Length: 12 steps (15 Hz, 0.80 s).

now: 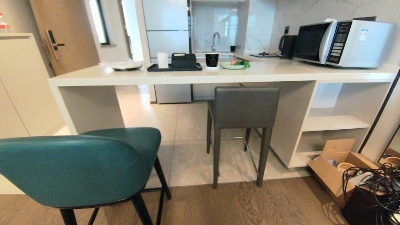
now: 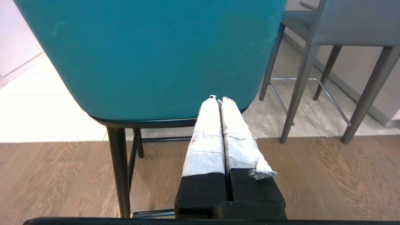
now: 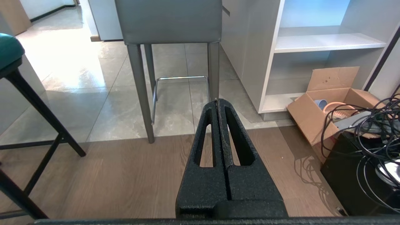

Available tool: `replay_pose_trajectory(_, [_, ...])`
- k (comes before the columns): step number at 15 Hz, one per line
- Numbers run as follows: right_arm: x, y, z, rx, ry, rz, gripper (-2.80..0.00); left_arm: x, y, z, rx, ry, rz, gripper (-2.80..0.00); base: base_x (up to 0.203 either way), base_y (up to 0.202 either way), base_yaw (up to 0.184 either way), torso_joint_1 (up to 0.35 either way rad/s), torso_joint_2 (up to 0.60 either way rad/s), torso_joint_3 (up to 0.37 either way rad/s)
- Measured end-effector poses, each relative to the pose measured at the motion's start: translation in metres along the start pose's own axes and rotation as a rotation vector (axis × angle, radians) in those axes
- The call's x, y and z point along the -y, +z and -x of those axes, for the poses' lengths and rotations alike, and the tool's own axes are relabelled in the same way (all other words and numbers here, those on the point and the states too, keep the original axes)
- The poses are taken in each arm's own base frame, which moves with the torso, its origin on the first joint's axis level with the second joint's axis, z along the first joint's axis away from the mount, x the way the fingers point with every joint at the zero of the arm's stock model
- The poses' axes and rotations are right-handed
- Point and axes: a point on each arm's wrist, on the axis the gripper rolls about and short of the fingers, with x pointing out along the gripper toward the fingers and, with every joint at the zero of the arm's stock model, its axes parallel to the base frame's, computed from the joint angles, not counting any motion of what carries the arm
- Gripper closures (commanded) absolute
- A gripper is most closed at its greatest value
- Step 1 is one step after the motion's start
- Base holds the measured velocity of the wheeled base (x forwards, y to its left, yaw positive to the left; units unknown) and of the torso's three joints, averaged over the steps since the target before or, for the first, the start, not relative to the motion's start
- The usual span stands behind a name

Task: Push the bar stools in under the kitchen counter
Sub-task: Push the blue chair back under the dining table

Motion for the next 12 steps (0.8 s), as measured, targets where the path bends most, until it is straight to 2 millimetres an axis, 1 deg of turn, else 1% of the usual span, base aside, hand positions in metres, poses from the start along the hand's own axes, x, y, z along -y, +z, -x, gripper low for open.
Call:
replay_pose_trajectory(6, [0.0000, 0.0000, 0.0000, 0.000, 0.000, -0.001, 0.00, 0.0000, 0.0000, 0.0000, 0.000, 0.000, 0.000, 0.00, 0.000, 0.000, 0.000, 0.000, 0.00, 0.000])
replay_pose_trajectory(7, [0.0000, 0.0000, 0.0000, 0.000, 0.000, -0.001, 0.00, 0.0000, 0.0000, 0.0000, 0.000, -0.001, 0.000, 0.00, 0.007, 0.060, -0.005, 0.007, 0.00, 0.002])
replay_pose_trajectory(9, [0.0000, 0.0000, 0.0000, 0.000, 0.000, -0.001, 0.00, 0.0000, 0.0000, 0.0000, 0.000, -0.001, 0.000, 0.00, 0.003, 0.150, -0.005, -0.001, 0.00, -0.002])
replay_pose_trajectory(12, [0.0000, 0.0000, 0.0000, 0.000, 0.000, -0.001, 0.00, 0.0000, 0.0000, 0.0000, 0.000, -0.001, 0.000, 0.00, 0.000, 0.201, -0.001, 0.002, 0.00, 0.002])
